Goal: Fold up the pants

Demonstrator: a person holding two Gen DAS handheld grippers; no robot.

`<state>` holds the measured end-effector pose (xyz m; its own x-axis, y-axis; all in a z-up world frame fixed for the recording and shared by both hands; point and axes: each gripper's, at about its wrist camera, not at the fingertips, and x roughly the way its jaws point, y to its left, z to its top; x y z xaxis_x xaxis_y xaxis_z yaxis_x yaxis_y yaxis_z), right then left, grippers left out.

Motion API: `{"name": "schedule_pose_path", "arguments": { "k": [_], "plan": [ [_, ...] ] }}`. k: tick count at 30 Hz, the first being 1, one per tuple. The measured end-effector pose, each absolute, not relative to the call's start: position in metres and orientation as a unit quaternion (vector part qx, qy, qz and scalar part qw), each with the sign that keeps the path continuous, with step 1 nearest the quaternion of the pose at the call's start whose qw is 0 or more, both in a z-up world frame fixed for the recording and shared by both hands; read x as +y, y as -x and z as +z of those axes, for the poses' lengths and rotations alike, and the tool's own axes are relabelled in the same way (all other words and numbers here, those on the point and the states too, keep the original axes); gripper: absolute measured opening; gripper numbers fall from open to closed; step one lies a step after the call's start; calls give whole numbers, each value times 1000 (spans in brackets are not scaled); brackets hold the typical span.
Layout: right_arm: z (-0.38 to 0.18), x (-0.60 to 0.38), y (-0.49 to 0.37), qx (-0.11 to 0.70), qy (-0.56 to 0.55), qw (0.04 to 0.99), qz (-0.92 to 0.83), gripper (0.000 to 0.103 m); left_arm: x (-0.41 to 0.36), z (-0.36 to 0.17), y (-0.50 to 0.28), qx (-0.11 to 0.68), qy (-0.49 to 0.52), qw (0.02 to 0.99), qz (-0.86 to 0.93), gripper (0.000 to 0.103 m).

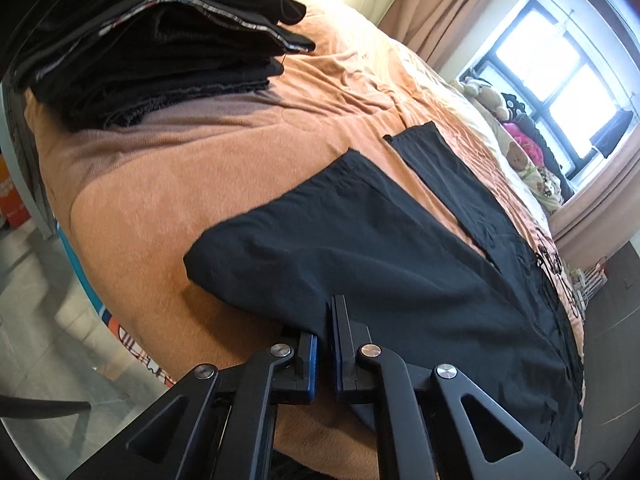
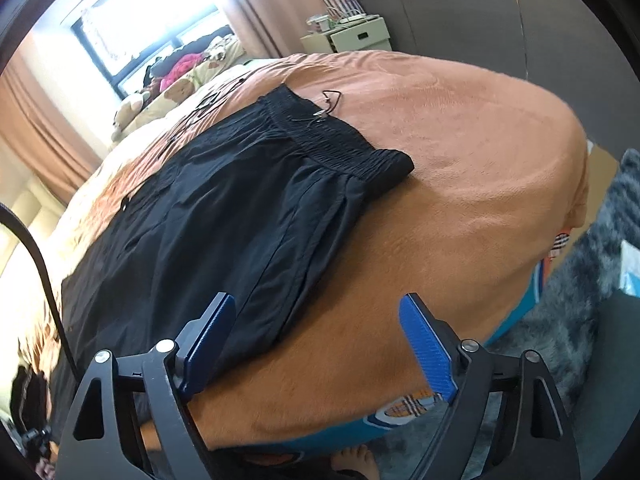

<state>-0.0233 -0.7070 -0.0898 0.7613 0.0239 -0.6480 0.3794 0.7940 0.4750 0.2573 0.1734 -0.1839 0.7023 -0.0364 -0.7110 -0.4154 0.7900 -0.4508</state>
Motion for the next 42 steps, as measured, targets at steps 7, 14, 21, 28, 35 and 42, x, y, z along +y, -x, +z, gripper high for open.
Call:
{"name": "schedule_pose_path", "arguments": {
  "k": [7,14,21,28,35,42],
  "plan": [
    [-99,-734,-7,320,-345,877,-93,71,174,-176,-264,361,300,877,99,6],
    [-92,-757,-17,318,-351,877,-87,3,177,-159,-270,349,293,887,79,4],
    [-47,-757,5,278,-308,907,-76,0,174,-122,-285,319,276,904,70,3],
    [-35,-768,20,252,-330,906,-80,0,165,-78,-308,287,259,920,62,3],
    [-24,-761,5,235,-322,915,-70,0,152,-44,-342,274,232,932,51,3],
    [-12,-766,-22,234,-324,914,-65,0,142,-25,-389,274,207,938,49,3]
  ]
}}
